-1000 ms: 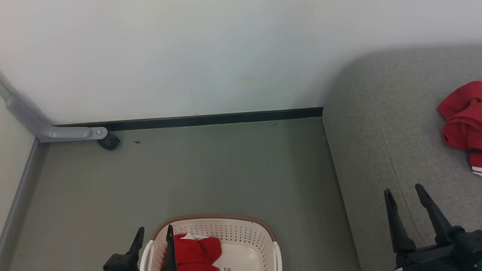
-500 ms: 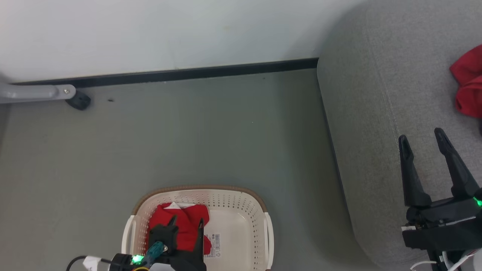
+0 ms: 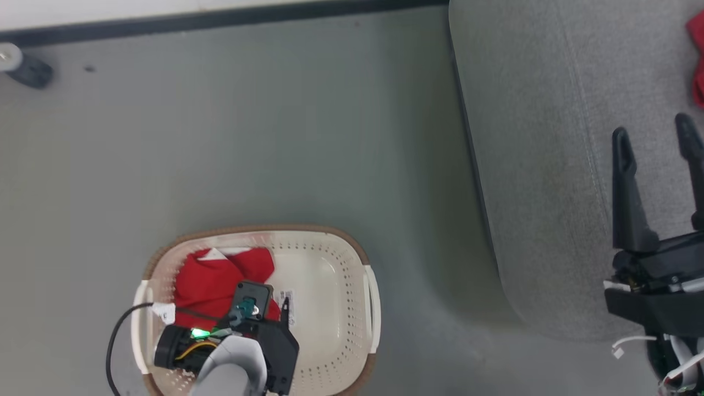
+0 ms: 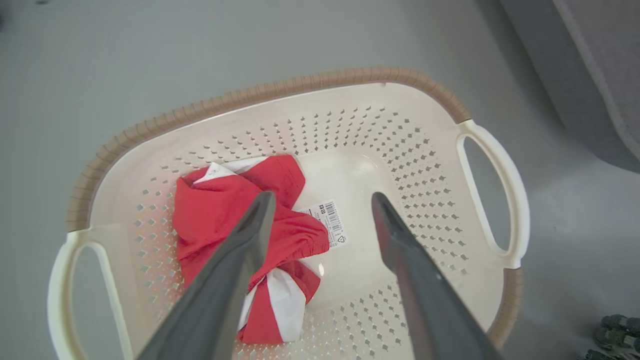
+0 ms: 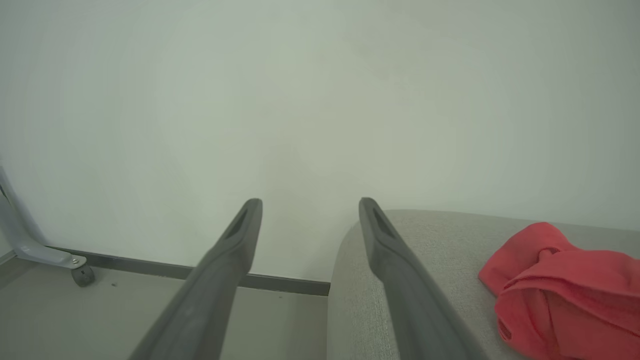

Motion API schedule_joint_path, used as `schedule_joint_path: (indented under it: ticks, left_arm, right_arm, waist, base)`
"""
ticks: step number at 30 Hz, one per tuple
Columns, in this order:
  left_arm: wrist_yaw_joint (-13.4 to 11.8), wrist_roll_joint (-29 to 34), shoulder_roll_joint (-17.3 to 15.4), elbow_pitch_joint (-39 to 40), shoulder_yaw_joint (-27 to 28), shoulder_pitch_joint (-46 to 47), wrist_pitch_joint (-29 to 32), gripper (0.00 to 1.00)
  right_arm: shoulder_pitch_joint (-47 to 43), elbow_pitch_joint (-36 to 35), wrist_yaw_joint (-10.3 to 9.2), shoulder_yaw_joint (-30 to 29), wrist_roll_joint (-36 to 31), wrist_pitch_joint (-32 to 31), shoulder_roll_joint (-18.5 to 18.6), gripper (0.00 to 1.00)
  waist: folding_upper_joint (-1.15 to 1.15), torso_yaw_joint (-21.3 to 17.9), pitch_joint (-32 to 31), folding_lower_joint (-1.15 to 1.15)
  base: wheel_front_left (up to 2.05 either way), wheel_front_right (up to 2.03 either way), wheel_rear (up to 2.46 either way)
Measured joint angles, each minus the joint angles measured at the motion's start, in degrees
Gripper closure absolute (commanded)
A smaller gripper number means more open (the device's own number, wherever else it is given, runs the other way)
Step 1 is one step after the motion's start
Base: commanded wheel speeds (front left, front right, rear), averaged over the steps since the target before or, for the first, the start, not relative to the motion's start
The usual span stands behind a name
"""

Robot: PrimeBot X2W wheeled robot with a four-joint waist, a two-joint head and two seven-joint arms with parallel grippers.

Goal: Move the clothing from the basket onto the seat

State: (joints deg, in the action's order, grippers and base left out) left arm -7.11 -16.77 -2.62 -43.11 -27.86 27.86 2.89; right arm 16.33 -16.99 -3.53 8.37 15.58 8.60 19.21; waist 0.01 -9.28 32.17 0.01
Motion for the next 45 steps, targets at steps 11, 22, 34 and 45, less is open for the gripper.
schedule_joint_path:
  ticks: [11,22,34,45]
  left_arm:
    - [0.0,8.01,-0.74,-10.96,-1.0,10.18,5.87,0.0]
    - [0.0,11.52,-3.5,-16.18,-1.92,16.29,7.69,0.0]
    - [0.0,15.49,-5.22,-21.79,-3.47,22.71,9.99,0.0]
    - [0.0,17.23,-7.12,-25.35,-4.33,23.69,9.98,1.0]
  right_arm:
    - [3.45,-3.05,-0.12,-0.88,-0.02,-0.45,0.36,0.0]
    - [5.49,-3.33,-0.53,-1.01,-0.01,-0.1,-0.1,0.0]
    - [6.94,-3.35,-0.54,-0.64,-0.01,1.08,-0.53,0.0]
    - [7.82,-2.58,-0.52,-0.46,-0.02,2.13,-0.64,0.0]
  waist:
    - [0.0,-2.44,10.4,0.0]
    - [0.0,-3.96,18.28,0.0]
    - [0.0,-4.57,24.78,0.0]
    - [-0.01,-4.75,26.0,-0.01]
  base:
    - [0.0,0.0,0.0]
    - [0.0,0.0,0.0]
    - [0.0,0.0,0.0]
    - [0.0,0.0,0.0]
